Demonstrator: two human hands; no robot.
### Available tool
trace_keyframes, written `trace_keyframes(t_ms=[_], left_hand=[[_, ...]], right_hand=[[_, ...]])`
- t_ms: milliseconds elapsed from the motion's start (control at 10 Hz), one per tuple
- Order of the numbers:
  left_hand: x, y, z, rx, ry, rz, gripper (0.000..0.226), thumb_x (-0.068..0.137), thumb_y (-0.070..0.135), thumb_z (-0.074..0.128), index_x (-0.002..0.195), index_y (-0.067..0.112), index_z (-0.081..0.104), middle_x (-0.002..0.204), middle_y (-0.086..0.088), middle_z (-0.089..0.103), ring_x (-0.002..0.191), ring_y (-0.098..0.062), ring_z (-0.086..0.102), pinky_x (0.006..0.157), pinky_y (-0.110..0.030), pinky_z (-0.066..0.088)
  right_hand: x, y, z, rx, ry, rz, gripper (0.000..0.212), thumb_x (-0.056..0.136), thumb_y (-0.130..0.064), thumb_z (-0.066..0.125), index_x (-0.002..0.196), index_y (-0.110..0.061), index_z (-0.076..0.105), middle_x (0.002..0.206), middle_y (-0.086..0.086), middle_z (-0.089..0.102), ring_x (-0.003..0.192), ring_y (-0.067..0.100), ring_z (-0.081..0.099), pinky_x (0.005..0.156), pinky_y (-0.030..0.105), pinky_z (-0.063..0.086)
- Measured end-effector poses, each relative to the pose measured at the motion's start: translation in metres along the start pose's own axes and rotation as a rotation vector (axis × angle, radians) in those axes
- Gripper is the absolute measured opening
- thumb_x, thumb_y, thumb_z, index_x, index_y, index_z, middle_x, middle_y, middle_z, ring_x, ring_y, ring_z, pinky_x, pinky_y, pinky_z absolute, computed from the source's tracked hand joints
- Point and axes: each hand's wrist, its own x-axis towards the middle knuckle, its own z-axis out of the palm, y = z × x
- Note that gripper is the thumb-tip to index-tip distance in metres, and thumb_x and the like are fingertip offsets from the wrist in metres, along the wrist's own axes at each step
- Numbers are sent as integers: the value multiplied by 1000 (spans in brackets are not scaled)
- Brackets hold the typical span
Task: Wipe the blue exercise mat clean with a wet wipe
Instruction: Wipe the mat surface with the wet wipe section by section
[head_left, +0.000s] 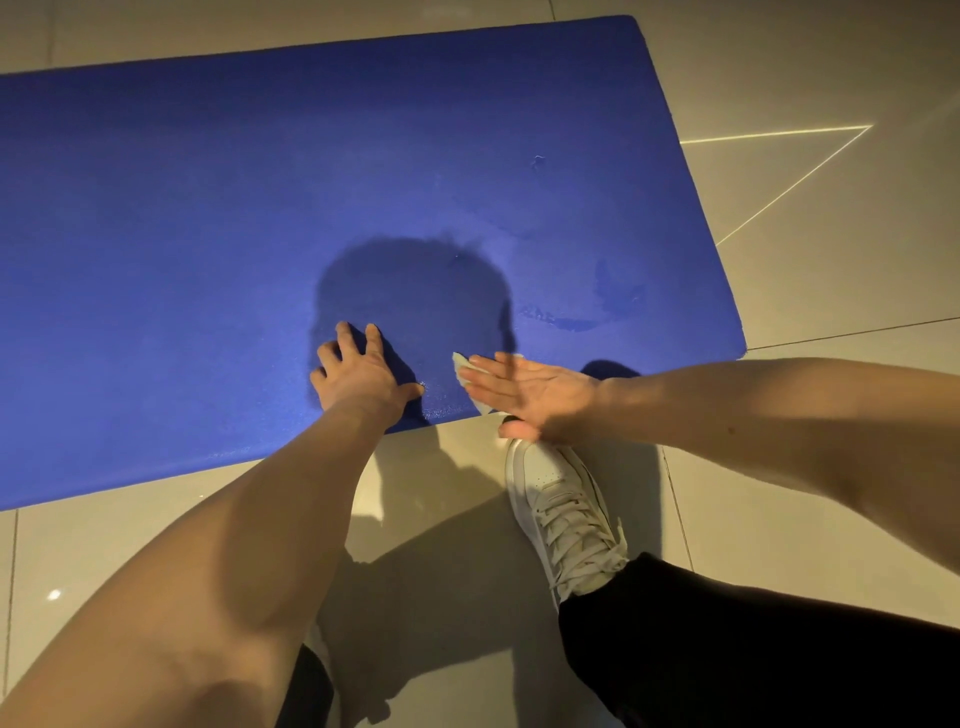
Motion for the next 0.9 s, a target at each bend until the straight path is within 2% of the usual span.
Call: trace_keyframes(t_ms=[100, 200, 300, 400, 500, 600, 700, 800, 900], left_hand=[[0, -1, 1, 3, 7, 10, 108, 82, 71, 63, 160, 30, 1, 166, -6, -6, 149, -37, 7, 118, -50, 21], [0, -2, 1, -1, 13, 15, 107, 82, 71, 63, 159, 30, 1, 166, -6, -6, 148, -37, 7, 117, -50, 22], [-1, -2, 1, -9, 12, 12, 107, 82, 70, 64, 159, 30, 2, 166, -6, -6, 149, -36, 7, 117, -49, 22], [0, -1, 2, -10, 18, 13, 107, 82, 70, 63, 159, 30, 1, 166, -6, -6, 149, -36, 6, 117, -49, 21], [0, -1, 3, -13, 18, 11, 107, 82, 70, 64, 159, 30, 2, 166, -6, -6, 148, -36, 6, 117, -49, 21], [0, 0, 3, -16, 22, 7, 107, 81, 70, 65, 159, 30, 2, 165, -6, -6, 148, -36, 6, 117, -49, 21], [0, -1, 4, -26, 25, 9, 107, 81, 70, 65, 159, 31, 2, 165, -6, -6, 148, -37, 6, 117, -50, 21], [-2, -1, 4, -22, 26, 2, 107, 82, 70, 64, 159, 31, 2, 166, -5, -7, 149, -36, 6, 117, -50, 21], [-3, 0, 3, -16, 20, 0, 107, 82, 70, 63, 160, 31, 0, 166, -5, -8, 149, -35, 5, 117, -49, 20]], right_hand=[[-33, 20, 8, 4, 48, 104, 69, 110, -49, 25, 164, -15, -2, 171, -1, -15, 157, 14, -12, 128, 46, 3], [-45, 24, 12, -83, 38, 182, 66, 111, -48, 25, 164, -17, 3, 171, -1, -8, 157, 17, -14, 127, 49, 4], [-41, 8, 13, -139, 169, 217, 63, 108, -40, 36, 162, -13, 22, 171, 6, 8, 158, 30, -2, 126, 54, 10], [-45, -6, 27, -118, 393, 279, 53, 103, -34, 45, 151, -12, 48, 164, 17, 30, 153, 45, 19, 122, 58, 23], [-35, -21, 41, -48, 415, 382, 55, 107, -48, 38, 143, -11, 59, 155, 25, 42, 143, 53, 36, 109, 64, 40], [-13, -31, 33, 33, 274, 432, 71, 103, -56, 30, 155, -9, 42, 165, 23, 22, 153, 45, 17, 119, 61, 28], [15, -40, 25, 102, 112, 512, 82, 99, -62, 6, 162, -11, -2, 166, 15, -25, 149, 34, -32, 126, 51, -7], [41, -52, 22, -44, 122, 511, 80, 102, -57, 5, 162, -3, 3, 168, 21, -13, 153, 40, -21, 126, 55, -2], [58, -55, 12, -41, 122, 395, 75, 106, -54, 15, 162, -7, -3, 168, 16, -15, 154, 34, -22, 125, 51, -9]])
